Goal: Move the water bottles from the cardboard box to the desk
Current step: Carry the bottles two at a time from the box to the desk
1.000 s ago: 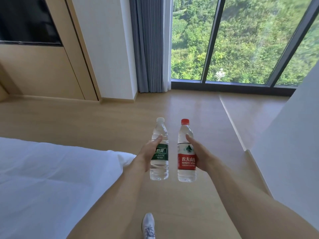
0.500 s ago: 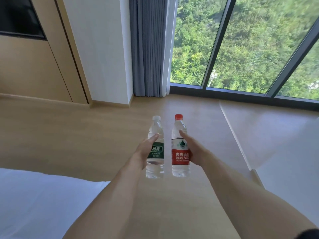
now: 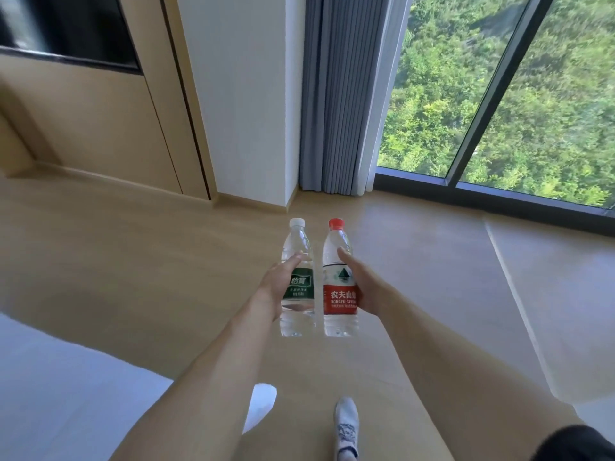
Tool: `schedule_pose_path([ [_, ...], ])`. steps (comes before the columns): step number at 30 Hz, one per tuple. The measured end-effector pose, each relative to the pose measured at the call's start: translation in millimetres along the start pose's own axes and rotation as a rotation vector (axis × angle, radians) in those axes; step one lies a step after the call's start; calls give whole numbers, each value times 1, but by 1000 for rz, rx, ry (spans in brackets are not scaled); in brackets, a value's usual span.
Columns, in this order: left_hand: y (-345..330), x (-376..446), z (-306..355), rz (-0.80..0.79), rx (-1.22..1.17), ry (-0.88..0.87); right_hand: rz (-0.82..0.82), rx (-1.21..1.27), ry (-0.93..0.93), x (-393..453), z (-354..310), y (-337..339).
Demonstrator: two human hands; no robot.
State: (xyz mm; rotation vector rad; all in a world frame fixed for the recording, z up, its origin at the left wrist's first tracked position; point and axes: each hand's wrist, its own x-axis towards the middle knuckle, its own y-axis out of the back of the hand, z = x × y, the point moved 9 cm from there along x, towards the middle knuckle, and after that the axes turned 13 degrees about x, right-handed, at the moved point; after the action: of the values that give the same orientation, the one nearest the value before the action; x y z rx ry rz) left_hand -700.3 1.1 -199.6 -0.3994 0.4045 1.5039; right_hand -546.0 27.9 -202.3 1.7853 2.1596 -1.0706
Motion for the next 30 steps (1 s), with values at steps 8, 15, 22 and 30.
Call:
schedule_pose_path([
  [8,49,110,63,189,-117,21,-136,-103,-109,150,-74,-35],
  [15,93,171,111,264,-226,0,-202,-140,-142,242,-129,-74],
  [22,163,209,128,387,-303,2,-301,-237,-228,315,-128,-146],
  [30,286,268,139,515,-383,18,-403,-329,-276,423,-135,-265],
])
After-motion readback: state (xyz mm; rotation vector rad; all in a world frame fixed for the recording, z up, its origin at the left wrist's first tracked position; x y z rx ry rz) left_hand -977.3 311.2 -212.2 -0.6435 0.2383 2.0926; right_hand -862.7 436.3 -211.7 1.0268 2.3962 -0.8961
